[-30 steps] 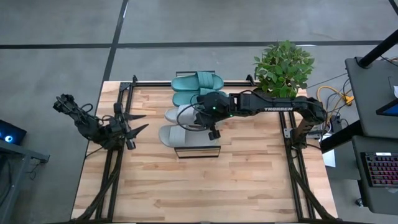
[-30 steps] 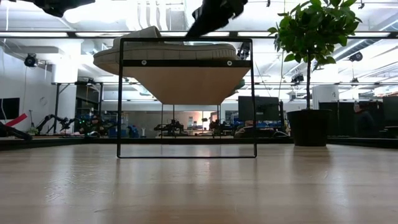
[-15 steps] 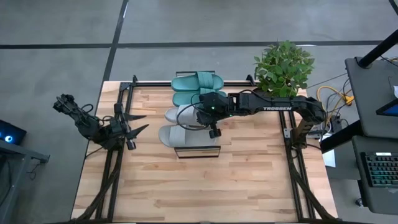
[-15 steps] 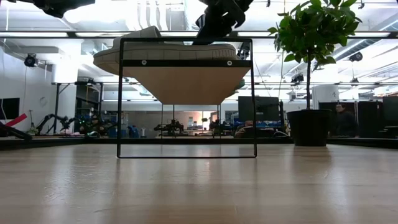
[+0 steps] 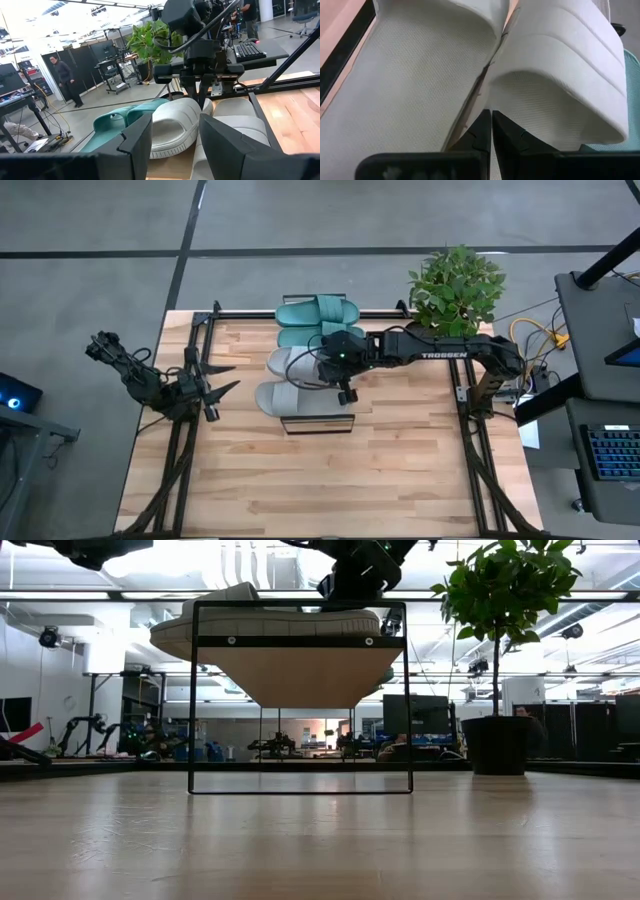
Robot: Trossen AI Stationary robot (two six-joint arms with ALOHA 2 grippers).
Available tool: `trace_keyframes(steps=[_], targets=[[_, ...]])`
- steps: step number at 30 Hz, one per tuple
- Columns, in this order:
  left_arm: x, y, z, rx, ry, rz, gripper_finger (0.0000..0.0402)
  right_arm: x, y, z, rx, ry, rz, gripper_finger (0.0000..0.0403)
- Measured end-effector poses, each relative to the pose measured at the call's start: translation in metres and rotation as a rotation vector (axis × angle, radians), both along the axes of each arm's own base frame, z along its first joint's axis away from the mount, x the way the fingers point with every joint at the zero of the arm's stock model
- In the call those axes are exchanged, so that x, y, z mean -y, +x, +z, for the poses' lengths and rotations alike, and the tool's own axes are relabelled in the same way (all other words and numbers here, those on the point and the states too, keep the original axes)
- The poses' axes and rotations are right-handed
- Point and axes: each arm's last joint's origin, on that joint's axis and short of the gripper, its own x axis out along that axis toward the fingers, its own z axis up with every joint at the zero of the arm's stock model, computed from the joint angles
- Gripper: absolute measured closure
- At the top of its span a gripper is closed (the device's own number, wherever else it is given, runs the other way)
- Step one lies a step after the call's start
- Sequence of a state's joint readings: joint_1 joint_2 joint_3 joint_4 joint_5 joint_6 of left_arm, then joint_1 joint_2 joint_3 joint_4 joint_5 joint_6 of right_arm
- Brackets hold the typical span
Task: Pick and place slides into the shelf
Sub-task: Put the gray slide on the shelf
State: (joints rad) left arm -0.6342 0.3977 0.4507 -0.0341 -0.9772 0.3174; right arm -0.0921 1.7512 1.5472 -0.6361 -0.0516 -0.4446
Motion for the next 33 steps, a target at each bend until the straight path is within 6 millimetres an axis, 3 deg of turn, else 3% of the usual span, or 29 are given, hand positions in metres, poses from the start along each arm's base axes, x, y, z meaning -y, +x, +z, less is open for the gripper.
trace_keyframes(steps=[16,26,33], targets=[[0.000,0.000,-0.001,-0.001,0.001,0.000,0.0253,0.004,-0.001,-0.004,0.000,0.011,-0.001,0.0394],[0.000,0.000,-0.003,-0.001,-0.009,0.000,0.0253,0.002,-0.001,0.021,0.072,0.025,0.043,0.0394],[0.001,0.001,-0.005,-0.003,-0.014,0.000,0.0253,0.005,0.008,0.035,0.221,-0.099,0.134,0.0394]])
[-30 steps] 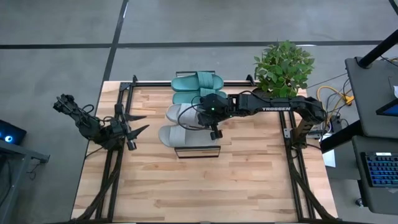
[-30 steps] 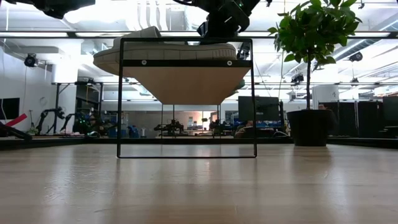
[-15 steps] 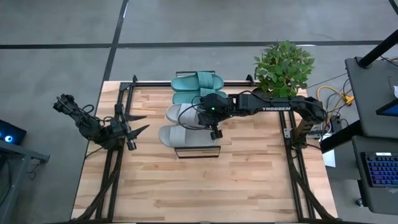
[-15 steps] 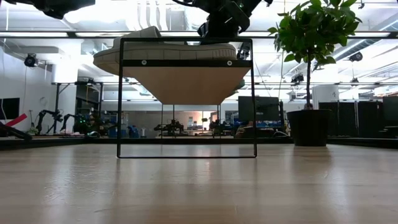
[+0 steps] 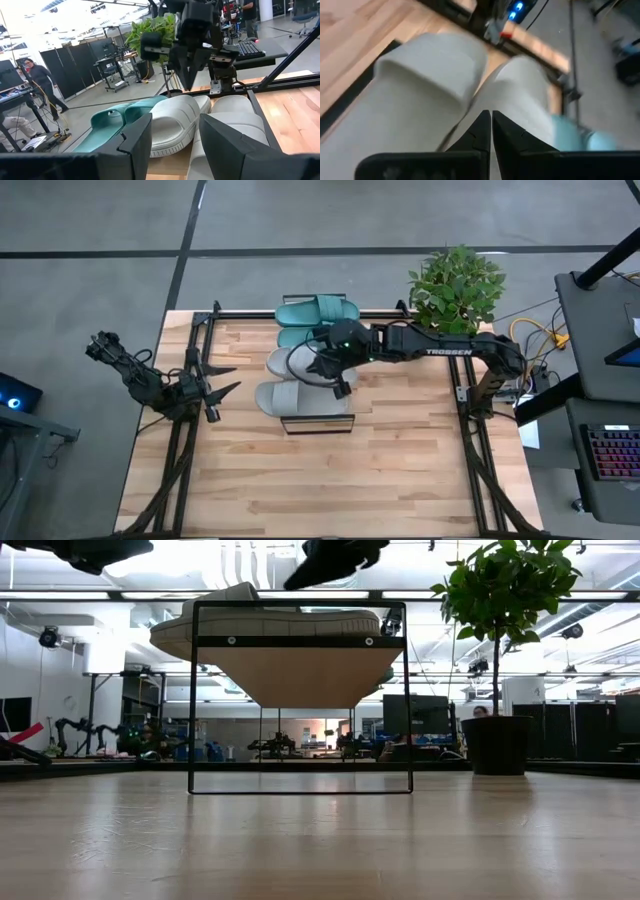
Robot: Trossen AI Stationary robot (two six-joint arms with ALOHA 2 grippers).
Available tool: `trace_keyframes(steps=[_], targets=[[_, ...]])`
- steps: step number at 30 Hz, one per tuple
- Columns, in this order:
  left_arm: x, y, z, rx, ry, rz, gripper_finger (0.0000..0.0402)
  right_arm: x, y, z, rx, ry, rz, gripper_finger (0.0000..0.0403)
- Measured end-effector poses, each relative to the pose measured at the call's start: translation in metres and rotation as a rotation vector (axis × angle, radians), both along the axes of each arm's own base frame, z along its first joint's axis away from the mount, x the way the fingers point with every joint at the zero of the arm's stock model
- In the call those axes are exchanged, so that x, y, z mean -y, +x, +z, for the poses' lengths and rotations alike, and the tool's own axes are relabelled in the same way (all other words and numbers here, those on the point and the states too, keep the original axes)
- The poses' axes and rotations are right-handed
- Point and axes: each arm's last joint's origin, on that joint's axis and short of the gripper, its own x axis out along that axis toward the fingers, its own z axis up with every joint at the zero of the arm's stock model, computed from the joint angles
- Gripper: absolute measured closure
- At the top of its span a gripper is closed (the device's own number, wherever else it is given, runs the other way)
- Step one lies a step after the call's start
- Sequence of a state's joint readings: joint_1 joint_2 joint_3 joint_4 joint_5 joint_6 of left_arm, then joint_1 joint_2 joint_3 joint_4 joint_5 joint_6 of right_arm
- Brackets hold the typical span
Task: Pick and place slides into the shelf
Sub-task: Put the gray slide on the shelf
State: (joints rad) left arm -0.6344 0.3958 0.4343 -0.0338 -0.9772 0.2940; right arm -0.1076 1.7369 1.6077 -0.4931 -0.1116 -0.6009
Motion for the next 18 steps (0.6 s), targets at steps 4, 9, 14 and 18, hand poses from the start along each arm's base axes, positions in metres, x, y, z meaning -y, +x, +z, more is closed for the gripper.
trace_keyframes(steps=[4,9,14,18], targets=[[0.000,0.000,0.000,0.000,0.000,0.001,0.0253,0.006,0.004,0.002,0.046,-0.040,0.007,0.0394],[-0.001,-0.001,0.000,0.006,-0.004,0.000,0.0253,0.015,0.004,0.004,0.060,-0.060,-0.001,0.0394],[-0.002,-0.003,0.001,0.014,-0.010,0.000,0.0253,0.020,0.012,-0.011,0.025,-0.056,-0.009,0.0394],[-0.003,-0.004,0.001,0.019,-0.014,0.001,0.0253,0.021,0.019,-0.022,-0.002,-0.053,-0.004,0.0394]])
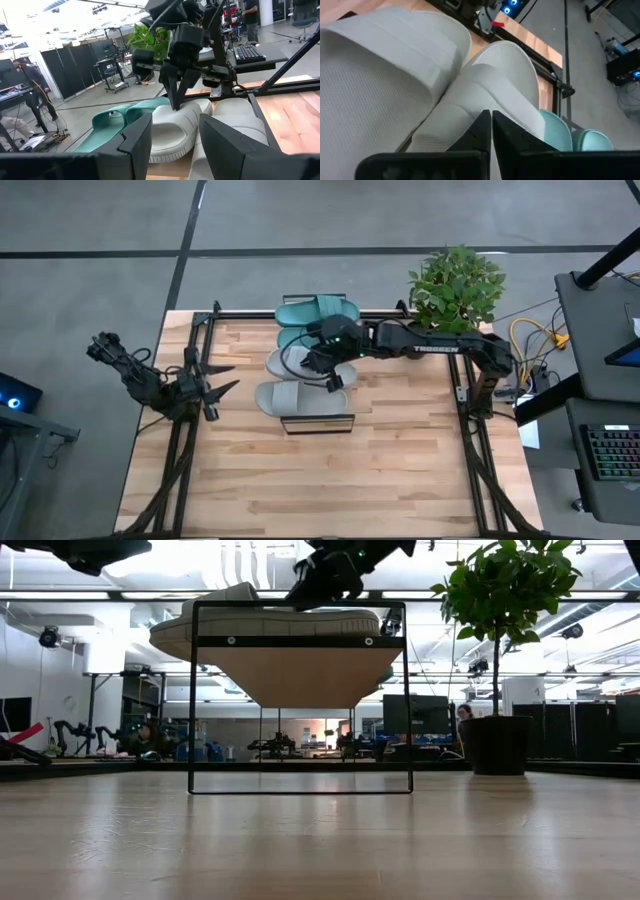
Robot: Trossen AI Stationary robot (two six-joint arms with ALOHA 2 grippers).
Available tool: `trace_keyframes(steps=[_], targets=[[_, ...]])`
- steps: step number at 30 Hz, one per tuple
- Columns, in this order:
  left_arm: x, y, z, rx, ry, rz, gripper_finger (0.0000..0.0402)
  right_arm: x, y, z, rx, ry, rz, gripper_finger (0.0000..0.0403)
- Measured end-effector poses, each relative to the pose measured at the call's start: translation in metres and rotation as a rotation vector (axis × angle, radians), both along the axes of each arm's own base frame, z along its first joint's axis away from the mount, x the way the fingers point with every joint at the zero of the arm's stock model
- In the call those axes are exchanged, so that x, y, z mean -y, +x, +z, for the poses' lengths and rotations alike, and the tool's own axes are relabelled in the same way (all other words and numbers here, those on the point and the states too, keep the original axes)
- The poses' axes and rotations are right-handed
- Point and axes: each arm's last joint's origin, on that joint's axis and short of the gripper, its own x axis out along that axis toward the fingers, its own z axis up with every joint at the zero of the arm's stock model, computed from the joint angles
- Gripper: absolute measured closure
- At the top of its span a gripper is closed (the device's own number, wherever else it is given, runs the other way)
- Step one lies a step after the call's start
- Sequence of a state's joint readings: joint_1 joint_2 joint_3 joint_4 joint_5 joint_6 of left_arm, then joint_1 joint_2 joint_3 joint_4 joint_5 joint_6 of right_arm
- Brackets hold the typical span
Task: Pick and place slides into the shelf
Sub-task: Put the gray slide on the shelf
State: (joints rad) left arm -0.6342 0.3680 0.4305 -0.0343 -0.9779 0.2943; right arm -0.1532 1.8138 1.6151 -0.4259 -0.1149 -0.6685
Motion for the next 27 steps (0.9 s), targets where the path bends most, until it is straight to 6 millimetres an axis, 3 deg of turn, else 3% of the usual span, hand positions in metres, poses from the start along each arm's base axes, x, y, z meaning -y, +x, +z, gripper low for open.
trace_keyframes(steps=[19,27], targets=[[-0.003,-0.004,-0.002,0.015,-0.010,0.004,0.0253,0.001,0.001,-0.010,-0.049,0.076,0.034,0.0394],[-0.005,-0.004,-0.001,-0.019,0.086,0.036,0.0253,0.000,-0.004,0.013,-0.010,0.107,0.012,0.0394]])
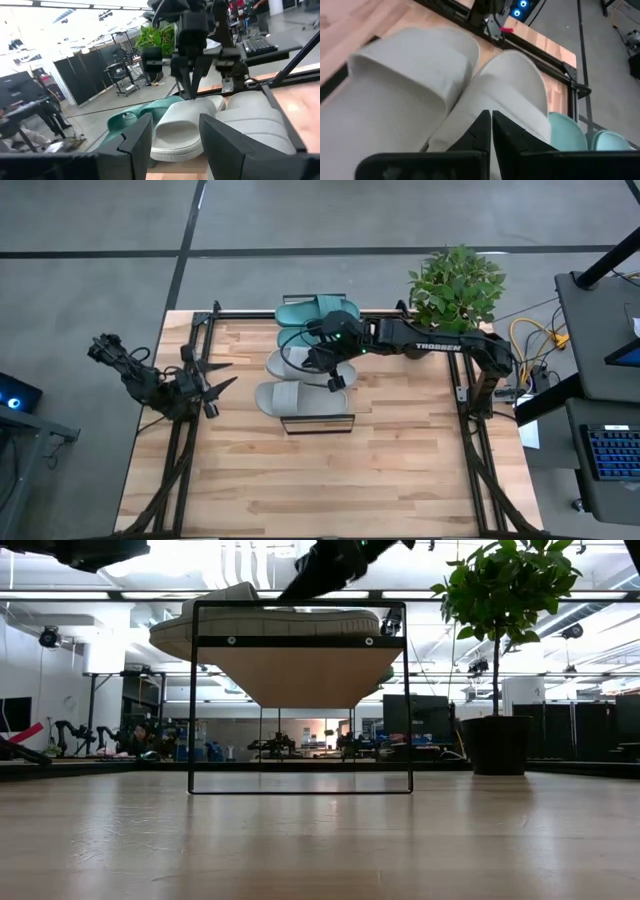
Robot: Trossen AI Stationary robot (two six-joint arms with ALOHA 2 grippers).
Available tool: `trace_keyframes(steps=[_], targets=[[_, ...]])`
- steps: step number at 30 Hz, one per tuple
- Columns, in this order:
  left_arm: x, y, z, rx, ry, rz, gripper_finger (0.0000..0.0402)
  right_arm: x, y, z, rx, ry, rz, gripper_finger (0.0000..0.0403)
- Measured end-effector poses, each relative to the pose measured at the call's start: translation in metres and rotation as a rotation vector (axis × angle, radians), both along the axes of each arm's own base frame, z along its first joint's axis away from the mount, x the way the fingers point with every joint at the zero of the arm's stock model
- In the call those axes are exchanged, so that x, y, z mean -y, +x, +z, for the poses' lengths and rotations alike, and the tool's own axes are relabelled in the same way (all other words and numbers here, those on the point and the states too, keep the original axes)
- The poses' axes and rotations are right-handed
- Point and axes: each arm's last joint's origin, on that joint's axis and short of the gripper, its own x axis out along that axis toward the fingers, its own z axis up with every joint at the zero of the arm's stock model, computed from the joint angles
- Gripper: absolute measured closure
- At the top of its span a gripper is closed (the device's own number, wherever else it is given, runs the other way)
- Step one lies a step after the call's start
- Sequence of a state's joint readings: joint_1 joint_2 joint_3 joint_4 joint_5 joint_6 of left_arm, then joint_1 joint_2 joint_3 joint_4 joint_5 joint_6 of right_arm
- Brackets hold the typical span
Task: Pick and place slides into the shelf
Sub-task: Put the gray slide on the shelf
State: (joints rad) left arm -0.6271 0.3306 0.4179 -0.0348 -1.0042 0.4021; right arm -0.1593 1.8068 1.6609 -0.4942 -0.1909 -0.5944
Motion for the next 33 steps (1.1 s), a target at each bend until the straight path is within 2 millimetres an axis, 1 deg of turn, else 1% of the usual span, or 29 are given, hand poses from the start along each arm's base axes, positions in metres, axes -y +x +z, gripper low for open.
trace_keyframes(steps=[6,11,14,16,19,22,27,30,33], targets=[[-0.002,-0.001,0.007,-0.012,0.073,0.008,0.0253,-0.001,-0.004,0.023,0.003,0.014,-0.011,0.0394],[-0.003,0.000,0.017,-0.005,0.093,0.001,0.0253,-0.001,-0.008,0.032,-0.007,0.043,-0.038,0.0394],[-0.003,0.001,0.025,-0.001,0.103,-0.005,0.0253,-0.002,-0.014,0.039,-0.004,0.053,-0.048,0.0394],[0.001,0.006,0.025,-0.015,0.149,-0.070,0.0253,-0.003,-0.017,0.040,-0.010,0.049,-0.045,0.0394],[0.010,0.016,0.021,-0.043,0.197,-0.226,0.0253,-0.003,-0.021,0.041,-0.018,0.041,-0.039,0.0394],[0.015,0.023,0.022,-0.045,0.230,-0.263,0.0256,-0.004,-0.026,0.045,-0.018,0.027,-0.040,0.0394],[0.017,0.033,0.026,-0.026,0.317,-0.228,0.0283,-0.006,-0.034,0.049,-0.014,-0.035,-0.087,0.0394],[0.014,0.038,0.030,-0.036,0.344,-0.190,0.0311,-0.010,-0.040,0.050,-0.021,-0.081,-0.125,0.0394],[0.008,0.043,0.034,-0.057,0.366,-0.127,0.0348,-0.012,-0.053,0.056,0.005,-0.061,-0.139,0.0394]])
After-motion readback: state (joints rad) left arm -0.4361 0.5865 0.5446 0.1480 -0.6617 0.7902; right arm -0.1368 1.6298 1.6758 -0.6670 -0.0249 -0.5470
